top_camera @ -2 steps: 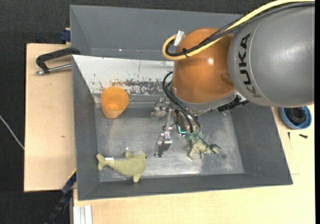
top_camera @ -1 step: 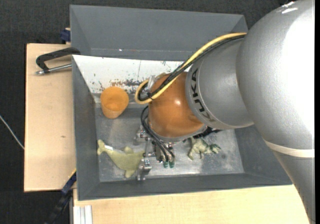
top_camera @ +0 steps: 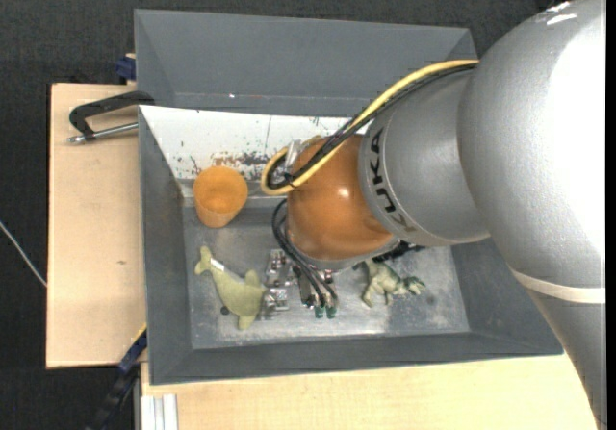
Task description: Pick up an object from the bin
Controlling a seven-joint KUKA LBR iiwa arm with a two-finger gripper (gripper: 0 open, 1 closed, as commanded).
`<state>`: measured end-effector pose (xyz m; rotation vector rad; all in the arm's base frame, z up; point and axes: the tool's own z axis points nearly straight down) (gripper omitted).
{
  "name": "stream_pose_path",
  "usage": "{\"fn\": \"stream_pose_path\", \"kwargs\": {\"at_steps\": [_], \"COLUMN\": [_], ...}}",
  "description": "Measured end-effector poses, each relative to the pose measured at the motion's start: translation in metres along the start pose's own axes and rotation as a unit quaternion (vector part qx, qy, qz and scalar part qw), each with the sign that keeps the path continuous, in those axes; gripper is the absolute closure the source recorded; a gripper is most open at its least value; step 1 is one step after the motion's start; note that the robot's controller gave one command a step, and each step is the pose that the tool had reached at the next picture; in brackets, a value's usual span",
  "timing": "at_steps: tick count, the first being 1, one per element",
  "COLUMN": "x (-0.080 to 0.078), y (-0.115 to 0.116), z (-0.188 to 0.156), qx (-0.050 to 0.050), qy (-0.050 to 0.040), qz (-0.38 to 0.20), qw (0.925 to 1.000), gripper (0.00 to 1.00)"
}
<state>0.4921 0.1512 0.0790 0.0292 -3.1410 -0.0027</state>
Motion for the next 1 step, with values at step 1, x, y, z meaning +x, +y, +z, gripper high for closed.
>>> {"fn": "stream_pose_path", "kwargs": {"at_steps": [1], "x": [-0.0374], "y": [-0.003], "z": [-0.1777], "qx": [0.0], "qy": [-0.0072], "qz": [-0.16], "qw": [0.9872], "gripper": [1.0]}}
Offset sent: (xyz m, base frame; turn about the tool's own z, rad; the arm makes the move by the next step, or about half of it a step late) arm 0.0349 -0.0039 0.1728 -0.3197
